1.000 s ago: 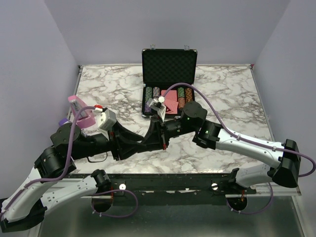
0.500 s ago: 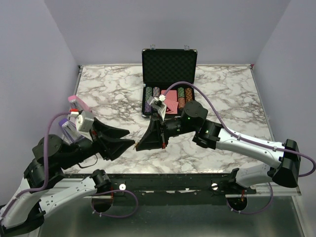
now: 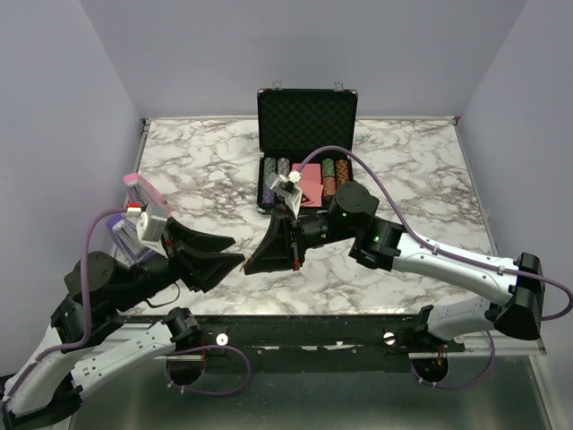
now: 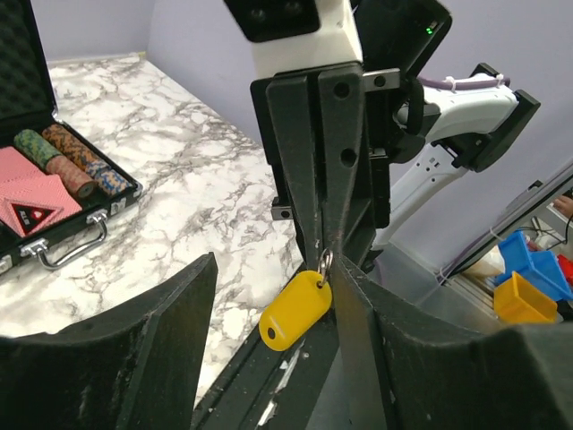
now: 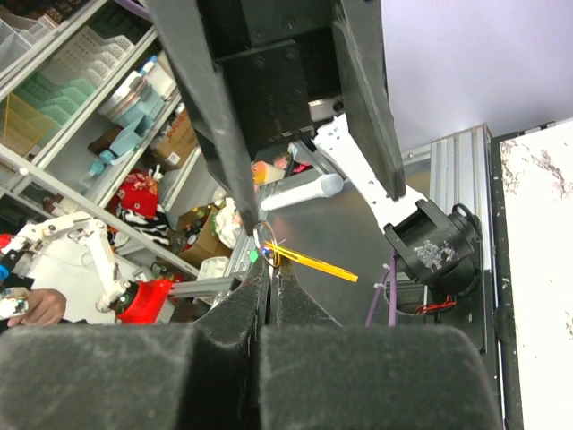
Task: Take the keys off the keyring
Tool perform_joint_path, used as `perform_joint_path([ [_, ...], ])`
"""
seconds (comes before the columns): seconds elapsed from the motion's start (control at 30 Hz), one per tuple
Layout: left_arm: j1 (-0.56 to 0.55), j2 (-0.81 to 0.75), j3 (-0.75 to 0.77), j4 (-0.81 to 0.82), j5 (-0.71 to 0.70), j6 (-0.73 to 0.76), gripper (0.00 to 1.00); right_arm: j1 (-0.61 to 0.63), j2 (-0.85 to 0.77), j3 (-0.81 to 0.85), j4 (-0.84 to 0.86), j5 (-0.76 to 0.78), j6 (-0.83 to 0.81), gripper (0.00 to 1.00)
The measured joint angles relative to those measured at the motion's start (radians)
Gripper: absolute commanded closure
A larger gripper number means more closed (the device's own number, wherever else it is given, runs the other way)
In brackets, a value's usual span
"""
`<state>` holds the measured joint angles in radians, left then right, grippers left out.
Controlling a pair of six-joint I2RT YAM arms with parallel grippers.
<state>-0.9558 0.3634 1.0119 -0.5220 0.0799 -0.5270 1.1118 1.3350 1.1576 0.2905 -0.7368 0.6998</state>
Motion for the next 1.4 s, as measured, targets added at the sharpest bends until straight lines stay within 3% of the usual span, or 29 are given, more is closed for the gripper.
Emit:
perform_joint_path([
  [0.63,0.0,0.01,-0.042,0.06,0.049,-0.036,0.65,0.015,0.0,0.018,-0.031,0.027,-0.022,0.99],
  [1.0,0.0,0.011,-0.061,0.084,0.098,-0.062,0.97,0.015,0.0,0.018,-0.057,0.045,-0.036,0.99],
  [1.4,0.0,-0.002,-0.1,0.148,0.101,-0.108,1.0,0.018,-0.011,0.018,-0.064,0.063,-0.039,0.99],
])
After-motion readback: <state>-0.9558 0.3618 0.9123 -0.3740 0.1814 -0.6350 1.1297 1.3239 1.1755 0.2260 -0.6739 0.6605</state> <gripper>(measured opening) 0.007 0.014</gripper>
